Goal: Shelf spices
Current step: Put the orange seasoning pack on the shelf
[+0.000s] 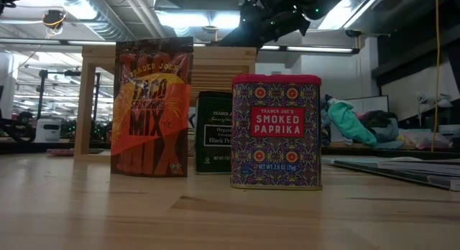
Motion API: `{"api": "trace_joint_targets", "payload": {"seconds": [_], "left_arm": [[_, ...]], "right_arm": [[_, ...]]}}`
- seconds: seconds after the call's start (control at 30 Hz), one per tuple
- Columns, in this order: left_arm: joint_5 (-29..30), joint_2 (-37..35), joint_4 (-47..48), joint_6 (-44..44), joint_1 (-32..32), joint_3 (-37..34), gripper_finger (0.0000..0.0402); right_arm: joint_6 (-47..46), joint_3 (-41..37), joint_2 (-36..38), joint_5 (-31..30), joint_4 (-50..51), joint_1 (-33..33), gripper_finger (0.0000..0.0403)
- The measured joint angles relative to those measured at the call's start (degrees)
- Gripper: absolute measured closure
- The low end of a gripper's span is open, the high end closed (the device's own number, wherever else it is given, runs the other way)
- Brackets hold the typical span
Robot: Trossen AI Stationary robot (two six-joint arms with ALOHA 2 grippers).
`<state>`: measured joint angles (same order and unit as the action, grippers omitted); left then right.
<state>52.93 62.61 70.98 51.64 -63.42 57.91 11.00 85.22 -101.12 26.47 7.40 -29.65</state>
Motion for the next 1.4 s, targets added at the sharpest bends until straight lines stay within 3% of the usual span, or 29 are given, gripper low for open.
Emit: {"api": "trace_joint_targets", "payload": {"seconds": [0.67,1.03,1.4], "left_arm": [[0.0,0.0,0.0,0.0,0.0,0.0,0.0233],[0.0,0.0,0.0,0.0,0.0,0.0,0.0233],[0.0,0.0,0.0,0.0,0.0,0.0,0.0233]], "right_arm": [[1.3,0.2,0.0,0.0,-0.9,0.0,0.0113],[4.5,0.3,0.0,-3.6,-2.3,0.0,0.0113],[4.4,0.3,0.0,-1.9,-2.1,0.1,0.0113]]}}
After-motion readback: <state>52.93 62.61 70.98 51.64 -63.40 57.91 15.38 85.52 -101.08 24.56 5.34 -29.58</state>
